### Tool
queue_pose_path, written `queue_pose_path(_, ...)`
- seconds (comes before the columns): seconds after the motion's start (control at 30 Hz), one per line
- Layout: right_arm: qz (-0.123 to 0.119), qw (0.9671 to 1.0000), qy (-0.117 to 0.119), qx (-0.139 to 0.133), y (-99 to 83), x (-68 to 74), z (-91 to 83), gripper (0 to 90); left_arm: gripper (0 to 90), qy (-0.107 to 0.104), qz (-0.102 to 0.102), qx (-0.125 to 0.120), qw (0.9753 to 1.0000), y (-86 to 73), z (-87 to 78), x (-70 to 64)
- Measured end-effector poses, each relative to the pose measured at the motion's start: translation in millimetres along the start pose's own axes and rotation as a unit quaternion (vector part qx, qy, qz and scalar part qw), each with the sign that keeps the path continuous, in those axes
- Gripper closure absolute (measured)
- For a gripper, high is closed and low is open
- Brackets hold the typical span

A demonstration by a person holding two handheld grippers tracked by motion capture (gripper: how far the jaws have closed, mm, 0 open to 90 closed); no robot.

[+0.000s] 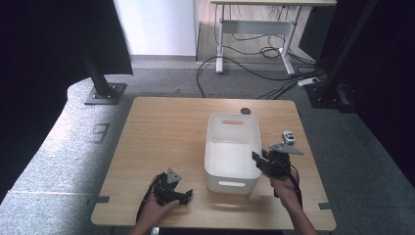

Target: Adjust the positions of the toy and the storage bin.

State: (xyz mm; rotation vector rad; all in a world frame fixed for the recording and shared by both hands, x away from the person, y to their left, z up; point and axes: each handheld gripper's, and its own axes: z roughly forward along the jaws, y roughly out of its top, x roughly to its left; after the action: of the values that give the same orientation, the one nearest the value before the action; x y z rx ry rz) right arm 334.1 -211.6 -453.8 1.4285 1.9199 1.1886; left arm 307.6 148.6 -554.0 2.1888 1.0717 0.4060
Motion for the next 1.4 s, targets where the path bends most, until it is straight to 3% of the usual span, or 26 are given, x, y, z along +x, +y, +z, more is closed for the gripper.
queue_pose_path(0.53,-0.007,1.0000,0.003,0.005,6.3,16.2,13.2,61.3,6.0,0.000,0.001,0.000,1.0000,0.0,-0.1,0.2)
queue_pose_path(1.03,-0.014,0.9999,0.004,0.006,7.1,22.8,16.6,58.5,6.1,0.000,0.001,0.000,1.0000,-0.1,-0.2,0.1)
queue_pose_path(1.17,-0.034,0.9994,0.001,-0.005,5.7,21.3,16.2,46.7,6.1,0.000,0.001,0.000,1.0000,-0.1,-0.2,0.1)
queue_pose_path(1.23,-0.028,0.9993,0.009,-0.022,5.8,19.6,12.6,39.7,6.1,-0.001,0.001,0.000,1.0000,-0.1,-0.3,0.2)
queue_pose_path(1.33,-0.033,0.9982,0.008,-0.050,7.3,18.9,2.8,33.3,6.1,-0.001,0.001,0.000,1.0000,-0.1,-0.2,0.1)
queue_pose_path(1.4,-0.040,0.9976,0.017,-0.054,8.4,16.4,-4.2,31.9,6.0,-0.001,0.002,0.000,1.0000,-0.2,-0.2,0.2)
